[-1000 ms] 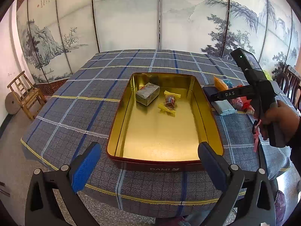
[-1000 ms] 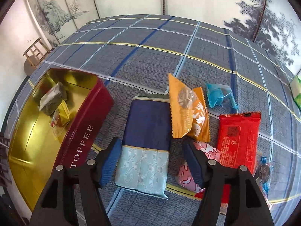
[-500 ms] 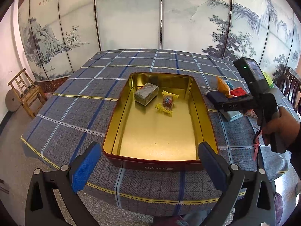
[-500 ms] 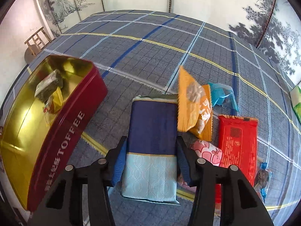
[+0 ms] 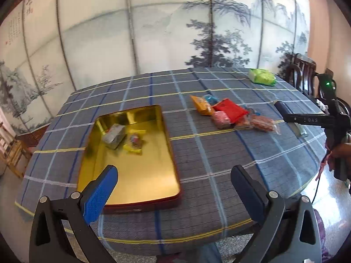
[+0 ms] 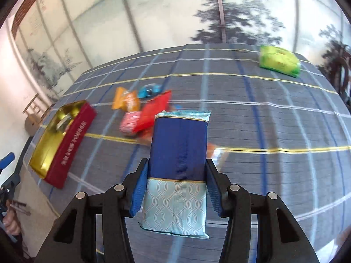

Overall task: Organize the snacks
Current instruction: 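Grasp the orange snack packet with the left gripper while the right gripper holds the pastry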

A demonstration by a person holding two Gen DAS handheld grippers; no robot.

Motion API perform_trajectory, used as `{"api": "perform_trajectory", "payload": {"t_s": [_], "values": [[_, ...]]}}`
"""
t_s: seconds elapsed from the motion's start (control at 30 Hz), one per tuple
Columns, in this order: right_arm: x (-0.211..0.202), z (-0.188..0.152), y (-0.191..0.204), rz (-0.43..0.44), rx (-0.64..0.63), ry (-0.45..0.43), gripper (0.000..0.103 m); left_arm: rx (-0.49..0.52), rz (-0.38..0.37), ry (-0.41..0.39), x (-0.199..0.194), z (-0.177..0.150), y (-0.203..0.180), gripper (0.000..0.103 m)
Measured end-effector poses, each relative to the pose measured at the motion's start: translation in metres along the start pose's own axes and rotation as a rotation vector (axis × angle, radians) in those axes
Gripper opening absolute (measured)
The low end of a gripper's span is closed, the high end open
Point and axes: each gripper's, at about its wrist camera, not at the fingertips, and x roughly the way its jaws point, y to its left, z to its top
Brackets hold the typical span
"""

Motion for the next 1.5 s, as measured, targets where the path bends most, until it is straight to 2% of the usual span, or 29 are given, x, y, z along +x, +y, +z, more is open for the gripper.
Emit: {"api": "perform_trajectory", "payload": {"t_s": [0.1, 0.2, 0.23, 0.33, 0.53, 0.67, 0.77, 0.8, 0.87, 0.9, 0.93, 0.97, 1.13, 1.2, 1.3, 1.5], "values": [[0.001, 0.006, -0.047, -0.143, 0.004, -0.022, 0.051, 0.026, -0.073, 0.016, 0.011, 0.017, -0.019, 0.102], [0.007, 0.008, -0.08, -0.184, 0.034, -0.036, 0.051, 0.023, -0.136, 0.044, 0.029, 0.04, -0.032, 0.102], [0.011, 0.009, -0.089, -0.189, 0.042, -0.038, 0.051, 0.021, -0.152, 0.054, 0.037, 0.048, -0.035, 0.102], [0.022, 0.015, -0.111, -0.192, 0.061, -0.038, 0.051, 0.036, -0.114, 0.079, 0.068, 0.078, -0.041, 0.102], [0.05, 0.02, -0.127, -0.161, 0.101, -0.031, 0.051, -0.013, -0.097, 0.201, 0.161, 0.129, -0.035, 0.099], [0.062, 0.016, -0.124, -0.13, 0.109, -0.032, 0.051, -0.035, -0.132, 0.306, 0.221, 0.145, -0.038, 0.098], [0.06, 0.017, -0.122, -0.123, 0.103, -0.054, 0.05, -0.025, -0.109, 0.362, 0.253, 0.144, -0.041, 0.097], [0.06, 0.017, -0.122, -0.118, 0.108, -0.052, 0.05, -0.024, -0.098, 0.371, 0.26, 0.144, -0.041, 0.094], [0.059, 0.016, -0.125, -0.103, 0.123, -0.055, 0.05, -0.011, -0.084, 0.382, 0.274, 0.143, -0.043, 0.078], [0.06, 0.016, -0.126, -0.097, 0.129, -0.055, 0.05, -0.004, -0.09, 0.406, 0.282, 0.142, -0.045, 0.059], [0.06, 0.016, -0.127, -0.092, 0.135, -0.052, 0.05, 0.0, -0.104, 0.444, 0.291, 0.139, -0.047, 0.029], [0.061, 0.016, -0.128, -0.091, 0.139, -0.048, 0.05, -0.005, -0.108, 0.463, 0.295, 0.136, -0.047, 0.03], [0.064, 0.018, -0.125, -0.11, 0.123, -0.037, 0.051, -0.019, -0.074, 0.402, 0.27, 0.131, -0.044, 0.026], [0.067, 0.019, -0.118, -0.143, 0.09, -0.022, 0.052, -0.032, -0.068, 0.354, 0.246, 0.13, -0.041, 0.026], [0.074, 0.02, -0.1, -0.243, -0.001, 0.009, 0.053, -0.048, -0.073, 0.292, 0.199, 0.125, -0.037, 0.026], [0.073, 0.019, -0.096, -0.229, -0.001, 0.014, 0.05, -0.115, -0.114, 0.217, 0.118, 0.105, -0.014, 0.026]]}}
